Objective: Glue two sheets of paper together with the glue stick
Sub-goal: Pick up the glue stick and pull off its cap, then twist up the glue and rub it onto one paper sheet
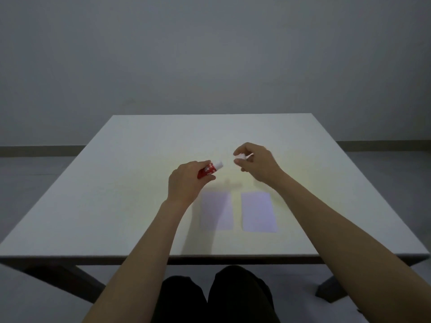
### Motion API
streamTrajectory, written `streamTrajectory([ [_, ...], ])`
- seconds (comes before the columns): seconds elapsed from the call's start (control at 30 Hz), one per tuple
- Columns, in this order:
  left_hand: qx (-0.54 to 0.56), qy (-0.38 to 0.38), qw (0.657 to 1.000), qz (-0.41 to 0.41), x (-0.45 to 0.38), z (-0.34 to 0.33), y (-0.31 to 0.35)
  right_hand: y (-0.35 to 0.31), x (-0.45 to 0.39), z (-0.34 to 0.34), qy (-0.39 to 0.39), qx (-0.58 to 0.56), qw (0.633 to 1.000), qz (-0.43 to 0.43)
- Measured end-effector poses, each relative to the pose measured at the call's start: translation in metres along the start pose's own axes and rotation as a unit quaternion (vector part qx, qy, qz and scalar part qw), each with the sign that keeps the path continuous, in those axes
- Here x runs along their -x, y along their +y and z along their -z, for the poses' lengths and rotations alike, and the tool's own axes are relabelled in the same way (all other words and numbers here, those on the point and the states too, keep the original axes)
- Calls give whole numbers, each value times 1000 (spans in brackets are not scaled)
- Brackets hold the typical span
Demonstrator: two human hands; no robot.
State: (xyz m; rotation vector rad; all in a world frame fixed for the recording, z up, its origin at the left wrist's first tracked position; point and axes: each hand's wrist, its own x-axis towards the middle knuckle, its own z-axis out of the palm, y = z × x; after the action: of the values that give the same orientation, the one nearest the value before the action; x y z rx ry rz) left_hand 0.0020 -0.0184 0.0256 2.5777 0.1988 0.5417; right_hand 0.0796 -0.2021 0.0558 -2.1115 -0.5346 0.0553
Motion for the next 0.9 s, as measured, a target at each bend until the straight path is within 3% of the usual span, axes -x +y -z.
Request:
streamTrajectory([
  [0.13, 215, 57, 970, 102, 11, -1, -7, 52, -6, 31, 108, 121, 986, -48],
  [0.3, 318, 100, 925, 184, 26, -5, -7, 103, 5, 36, 80, 211, 968, -113],
  [0.47, 367, 115, 898, 214, 34, -4, 4, 105, 14, 45, 2, 301, 951, -74],
  [0.53, 392, 124, 882, 229, 34, -4, 9, 91, 19, 49, 23, 365, 930, -47],
  [0.57, 409, 132, 871, 236, 34, -4, 14, 80, 23, 46, 62, 349, 935, -21],
  [0.63, 452, 154, 841, 253, 32, -4, 27, 48, 36, 30, 107, 202, 972, 55],
  [0.7, 486, 184, 813, 264, 32, -5, 45, 16, 51, 4, 35, 14, 996, 85],
  [0.77, 507, 208, 791, 273, 35, -7, 60, -5, 63, -21, -43, -102, 992, 62],
  [0.9, 575, 217, 735, 287, 41, -2, 71, -17, 64, -35, -10, -227, 973, 30],
])
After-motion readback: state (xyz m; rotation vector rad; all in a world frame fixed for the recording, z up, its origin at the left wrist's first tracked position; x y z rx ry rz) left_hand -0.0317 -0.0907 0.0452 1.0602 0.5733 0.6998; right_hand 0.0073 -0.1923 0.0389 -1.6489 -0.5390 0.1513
